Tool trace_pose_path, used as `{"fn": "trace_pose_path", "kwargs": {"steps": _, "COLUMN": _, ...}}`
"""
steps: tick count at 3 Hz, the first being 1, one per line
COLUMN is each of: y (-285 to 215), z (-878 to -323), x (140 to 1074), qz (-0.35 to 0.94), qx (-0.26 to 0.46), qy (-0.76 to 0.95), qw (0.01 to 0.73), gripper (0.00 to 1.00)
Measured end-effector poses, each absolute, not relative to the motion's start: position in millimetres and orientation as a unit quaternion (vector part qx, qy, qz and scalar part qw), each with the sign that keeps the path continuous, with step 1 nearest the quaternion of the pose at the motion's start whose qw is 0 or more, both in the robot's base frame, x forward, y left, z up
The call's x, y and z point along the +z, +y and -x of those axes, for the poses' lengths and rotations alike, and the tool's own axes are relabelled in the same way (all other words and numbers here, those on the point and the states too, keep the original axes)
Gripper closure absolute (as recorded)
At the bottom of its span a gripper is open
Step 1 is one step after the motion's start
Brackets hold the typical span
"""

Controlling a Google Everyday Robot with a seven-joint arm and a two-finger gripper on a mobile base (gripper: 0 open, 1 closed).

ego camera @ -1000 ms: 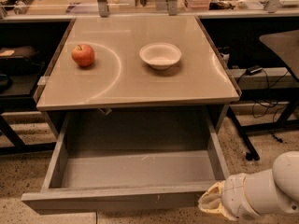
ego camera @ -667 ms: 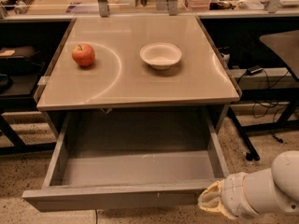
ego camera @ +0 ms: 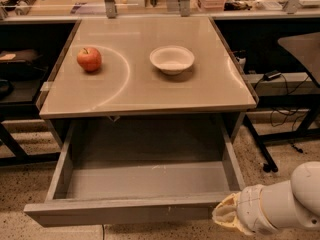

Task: Close top drawer

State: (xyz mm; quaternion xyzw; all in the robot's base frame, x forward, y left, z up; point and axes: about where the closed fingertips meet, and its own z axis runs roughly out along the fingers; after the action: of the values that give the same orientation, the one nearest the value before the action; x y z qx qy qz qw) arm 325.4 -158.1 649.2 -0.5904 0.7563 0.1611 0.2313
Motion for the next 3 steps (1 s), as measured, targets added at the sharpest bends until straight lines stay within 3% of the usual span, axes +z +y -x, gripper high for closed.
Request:
{"fn": "trace_pose_path", "kwargs": {"steps": 1, "y": -157.1, "z": -328.7, "x": 650.5, "qz": 0.592, "qx": 0.164, "qy": 0.754, "qw": 0.233, "gripper": 0.13}}
{"fn": "trace_pose_path", "kwargs": {"steps": 2, "y": -149.9, "z": -343.3, "x": 654.8, "qz": 0.597, "qx": 0.166, "qy": 0.745, "qw": 0.249, "gripper": 0.00}}
{"fn": "trace_pose_path", "kwargs": {"steps": 3, "y": -134.6, "z": -385.5, "x": 668.6, "qz": 0.614, "qx": 0.164, "qy": 0.722, "qw": 0.275, "gripper": 0.18}}
